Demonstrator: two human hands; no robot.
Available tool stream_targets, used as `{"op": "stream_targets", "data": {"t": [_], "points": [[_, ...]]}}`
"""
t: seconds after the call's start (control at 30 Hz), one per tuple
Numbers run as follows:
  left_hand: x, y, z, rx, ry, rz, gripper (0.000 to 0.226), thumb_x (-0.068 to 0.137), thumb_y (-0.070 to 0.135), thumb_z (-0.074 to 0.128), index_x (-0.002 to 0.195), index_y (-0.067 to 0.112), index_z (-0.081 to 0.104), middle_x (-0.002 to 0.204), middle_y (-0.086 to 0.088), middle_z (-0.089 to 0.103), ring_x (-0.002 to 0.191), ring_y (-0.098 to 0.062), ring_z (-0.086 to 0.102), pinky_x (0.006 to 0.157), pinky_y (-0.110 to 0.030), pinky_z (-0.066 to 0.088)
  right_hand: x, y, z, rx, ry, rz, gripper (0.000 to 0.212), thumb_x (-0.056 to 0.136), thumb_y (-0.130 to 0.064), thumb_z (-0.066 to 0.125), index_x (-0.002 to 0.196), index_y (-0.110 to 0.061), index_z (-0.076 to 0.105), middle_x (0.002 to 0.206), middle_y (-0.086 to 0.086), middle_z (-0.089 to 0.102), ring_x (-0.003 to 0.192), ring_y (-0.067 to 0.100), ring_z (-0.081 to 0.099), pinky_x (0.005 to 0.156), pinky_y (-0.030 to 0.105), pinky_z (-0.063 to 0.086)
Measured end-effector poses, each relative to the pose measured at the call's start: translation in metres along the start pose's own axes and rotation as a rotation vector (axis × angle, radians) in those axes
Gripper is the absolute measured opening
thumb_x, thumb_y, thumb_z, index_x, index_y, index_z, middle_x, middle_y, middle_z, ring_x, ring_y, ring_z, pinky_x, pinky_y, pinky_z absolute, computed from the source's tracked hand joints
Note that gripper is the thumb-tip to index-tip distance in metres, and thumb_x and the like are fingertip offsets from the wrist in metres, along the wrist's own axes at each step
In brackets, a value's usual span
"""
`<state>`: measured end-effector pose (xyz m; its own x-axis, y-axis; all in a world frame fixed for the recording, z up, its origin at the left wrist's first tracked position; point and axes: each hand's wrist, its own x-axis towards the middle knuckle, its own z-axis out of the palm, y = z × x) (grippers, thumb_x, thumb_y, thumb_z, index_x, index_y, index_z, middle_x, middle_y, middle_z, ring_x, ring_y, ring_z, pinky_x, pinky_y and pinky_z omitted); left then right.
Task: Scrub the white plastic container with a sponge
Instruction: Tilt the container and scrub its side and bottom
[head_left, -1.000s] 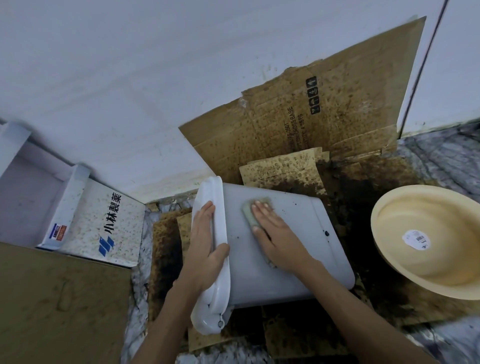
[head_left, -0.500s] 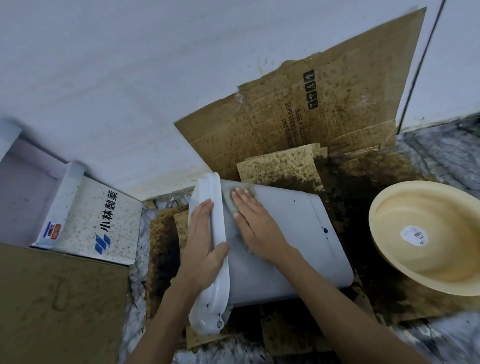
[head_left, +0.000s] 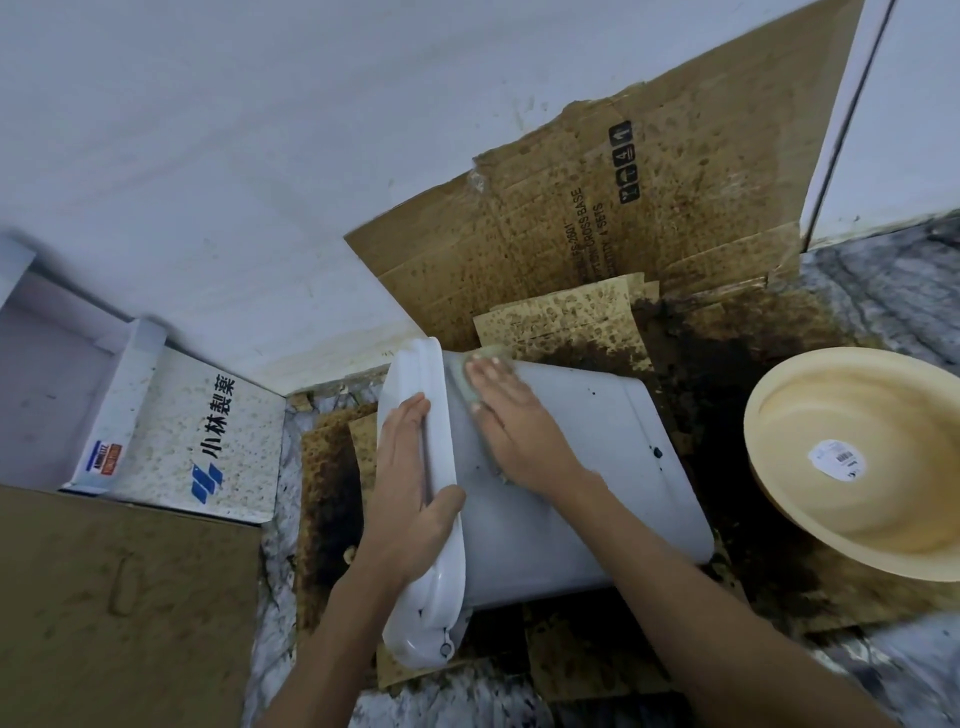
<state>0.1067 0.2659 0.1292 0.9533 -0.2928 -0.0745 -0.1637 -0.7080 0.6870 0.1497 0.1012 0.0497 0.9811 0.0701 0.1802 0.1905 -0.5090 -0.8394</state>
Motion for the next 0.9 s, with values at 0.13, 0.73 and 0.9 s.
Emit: {"op": "stream_targets", "data": {"t": [0.13, 0.73, 0.9], "points": [[-0.003, -0.004, -0.001, -0.025, 0.008, 0.006, 0.096, 0.071, 0.048, 0.047, 0.158, 0.017, 0.022, 0.161, 0.012, 0.019, 0.151, -0.003, 0.015, 0.122, -0.031, 0.016, -0.058, 0.020, -0.002, 0.004, 0.032, -0.042, 0.046, 0.104, -0.019, 0.043, 0.150, -0.017, 0.040, 0.160, -0.003, 0.034, 0.151, 0.008, 0.022, 0.124, 0.028, 0.015], [-0.004, -0.003, 0.000, -0.047, 0.027, 0.020, 0.093, 0.072, 0.051, 0.050, 0.157, 0.021, 0.025, 0.162, 0.013, 0.022, 0.146, 0.012, 0.016, 0.119, -0.027, 0.019, -0.066, 0.107, -0.035, -0.013, 0.075, 0.153, 0.049, 0.104, -0.025, 0.041, 0.153, -0.020, 0.037, 0.160, -0.006, 0.032, 0.150, 0.007, 0.021, 0.123, 0.026, 0.014], [-0.002, 0.011, 0.004, -0.043, 0.010, 0.045, 0.095, 0.071, 0.050, 0.047, 0.157, 0.017, 0.024, 0.162, 0.011, 0.020, 0.152, -0.003, 0.015, 0.124, -0.037, 0.017, -0.059, 0.157, -0.058, 0.006, 0.181, 0.509, 0.049, 0.105, -0.028, 0.038, 0.154, -0.023, 0.034, 0.161, -0.002, 0.032, 0.149, 0.018, 0.026, 0.120, 0.032, 0.016]]}}
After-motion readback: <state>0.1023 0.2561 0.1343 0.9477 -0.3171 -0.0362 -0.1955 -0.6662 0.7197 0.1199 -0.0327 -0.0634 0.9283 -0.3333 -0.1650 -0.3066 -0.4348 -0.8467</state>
